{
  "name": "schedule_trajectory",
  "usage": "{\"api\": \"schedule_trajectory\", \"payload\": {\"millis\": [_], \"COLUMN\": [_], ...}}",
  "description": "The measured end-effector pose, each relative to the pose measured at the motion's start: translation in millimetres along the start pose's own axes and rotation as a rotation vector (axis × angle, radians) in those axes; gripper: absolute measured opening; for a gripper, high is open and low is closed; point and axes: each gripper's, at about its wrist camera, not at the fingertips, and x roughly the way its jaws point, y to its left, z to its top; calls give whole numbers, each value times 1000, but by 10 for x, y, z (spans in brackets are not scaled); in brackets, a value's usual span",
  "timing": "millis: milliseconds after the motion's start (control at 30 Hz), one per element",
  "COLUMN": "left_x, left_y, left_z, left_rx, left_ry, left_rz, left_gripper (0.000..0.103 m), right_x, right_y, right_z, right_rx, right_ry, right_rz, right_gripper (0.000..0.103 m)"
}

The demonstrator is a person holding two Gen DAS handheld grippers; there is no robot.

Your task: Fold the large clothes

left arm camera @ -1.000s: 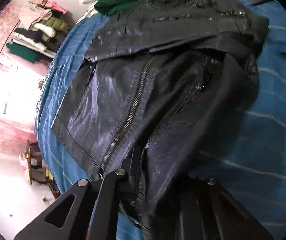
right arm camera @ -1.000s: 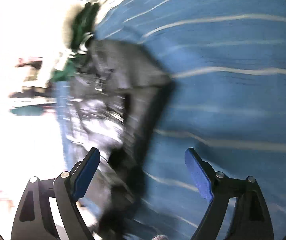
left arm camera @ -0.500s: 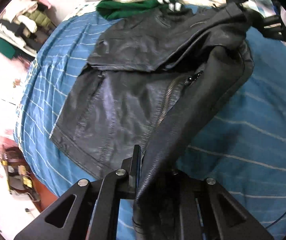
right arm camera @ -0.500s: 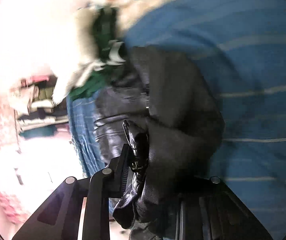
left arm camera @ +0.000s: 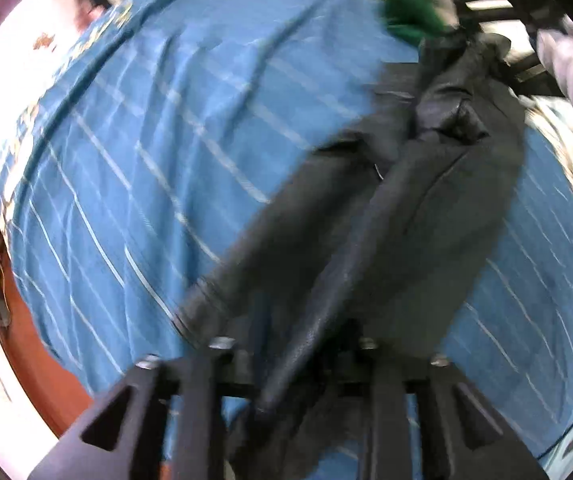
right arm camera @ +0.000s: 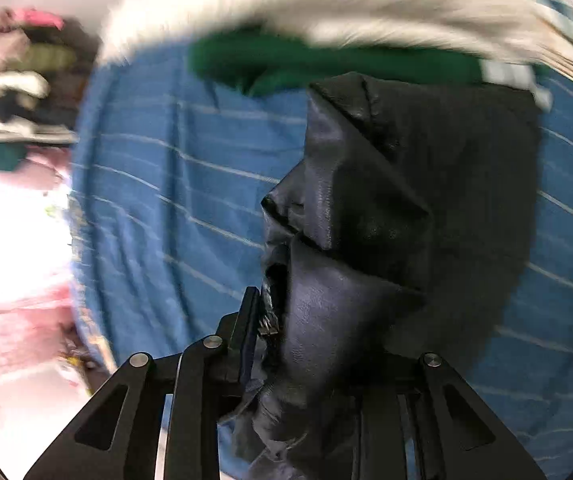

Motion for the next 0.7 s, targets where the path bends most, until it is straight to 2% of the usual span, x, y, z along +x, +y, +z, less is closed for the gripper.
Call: {"api": "schedule_trajectory", "payload": {"millis": [33, 67, 133, 200, 233, 300, 333, 433, 467, 533, 567, 600, 633, 700], "left_x": [147, 261, 336, 308, 287, 268, 260, 331, 365, 510, 583, 652, 684, 710], "left_y": [147, 285, 502, 723, 823, 917, 937, 893, 864, 754, 707, 663, 640, 632], "left_z": [51, 89, 129, 107, 74, 11, -32, -142, -167, -231, -246, -253, -250, -243], "left_rx": [-31, -63, -114, -175, -209, -247, -259, -261, -256, -218, -196, -171, -157, -149], "left_ry": [22, 42, 53, 43, 40, 36, 29, 16, 10, 4, 4, 5, 4, 8], "left_rz": [-1, 0, -13, 20, 14, 19, 21, 26, 30, 54, 76, 101, 114, 119], "left_gripper": [48, 53, 59, 64, 65, 66, 66, 67, 67, 71, 73, 79, 83, 85], "right_x": [218, 343, 486, 378, 206, -128, -360, -795, -833, -664, -554, -370, -266, 36], "right_y": [98, 126, 199, 200, 138, -88, -312, -1077, -1320, -1895, -2072, -2274, -2341, -2446], "right_z": [79, 121, 186, 151, 99, 6, -51, -156, -159, -58, -6, 71, 114, 245], "right_rx": [-22, -33, -68, -130, -171, -202, -199, -122, -85, 18, 49, 81, 88, 87], "right_ry": [37, 56, 81, 89, 72, 14, -52, -251, -272, -206, -172, -128, -108, -81], "right_rz": [-34, -43, -20, 49, 133, 203, 185, -70, -105, -33, 34, 147, 190, 334], "right_gripper": [45, 50, 69, 73, 73, 73, 73, 74, 74, 74, 74, 74, 74, 74]}}
